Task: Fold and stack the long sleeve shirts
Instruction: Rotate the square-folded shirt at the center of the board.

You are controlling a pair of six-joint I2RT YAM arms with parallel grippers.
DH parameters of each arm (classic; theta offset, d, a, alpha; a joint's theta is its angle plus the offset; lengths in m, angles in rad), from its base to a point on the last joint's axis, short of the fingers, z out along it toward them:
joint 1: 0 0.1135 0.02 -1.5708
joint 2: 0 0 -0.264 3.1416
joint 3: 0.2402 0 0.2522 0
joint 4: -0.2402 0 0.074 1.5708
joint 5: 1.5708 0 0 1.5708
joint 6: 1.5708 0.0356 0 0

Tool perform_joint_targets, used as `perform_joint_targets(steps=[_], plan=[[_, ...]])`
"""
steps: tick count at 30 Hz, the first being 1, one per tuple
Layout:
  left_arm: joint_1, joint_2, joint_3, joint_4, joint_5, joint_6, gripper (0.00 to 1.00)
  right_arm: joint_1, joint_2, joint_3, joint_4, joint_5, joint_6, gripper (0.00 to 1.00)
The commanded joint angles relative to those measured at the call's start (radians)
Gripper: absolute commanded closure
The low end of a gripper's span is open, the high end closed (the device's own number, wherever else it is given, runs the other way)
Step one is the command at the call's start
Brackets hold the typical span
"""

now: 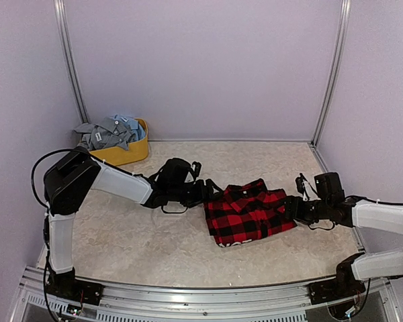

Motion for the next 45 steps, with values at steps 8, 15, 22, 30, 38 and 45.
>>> perform_joint_targets(steps=[8, 15, 22, 30, 38, 45], plan=[[0.102, 0.041, 0.094, -0.129, -0.039, 0.151, 0.19, 0.013, -0.147, -0.005, -0.131, 0.113, 0.060, 0.18], [0.056, -0.082, -0.070, -0.092, -0.067, 0.124, 0.19, 0.012, -0.043, 0.073, -0.198, 0.226, 0.038, 0.16], [-0.046, -0.137, -0.169, -0.019, -0.056, 0.054, 0.18, 0.011, 0.097, 0.083, -0.131, 0.165, -0.003, 0.16], [-0.056, -0.051, -0.099, 0.002, -0.011, 0.041, 0.19, 0.041, 0.058, 0.009, -0.047, 0.040, 0.014, 0.20], [-0.012, 0.074, 0.085, -0.069, 0.063, 0.087, 0.20, 0.091, -0.018, -0.042, -0.006, 0.021, 0.075, 0.22], [0.031, 0.033, 0.080, -0.126, -0.019, 0.144, 0.17, 0.081, -0.061, 0.100, -0.239, 0.231, 0.025, 0.15]])
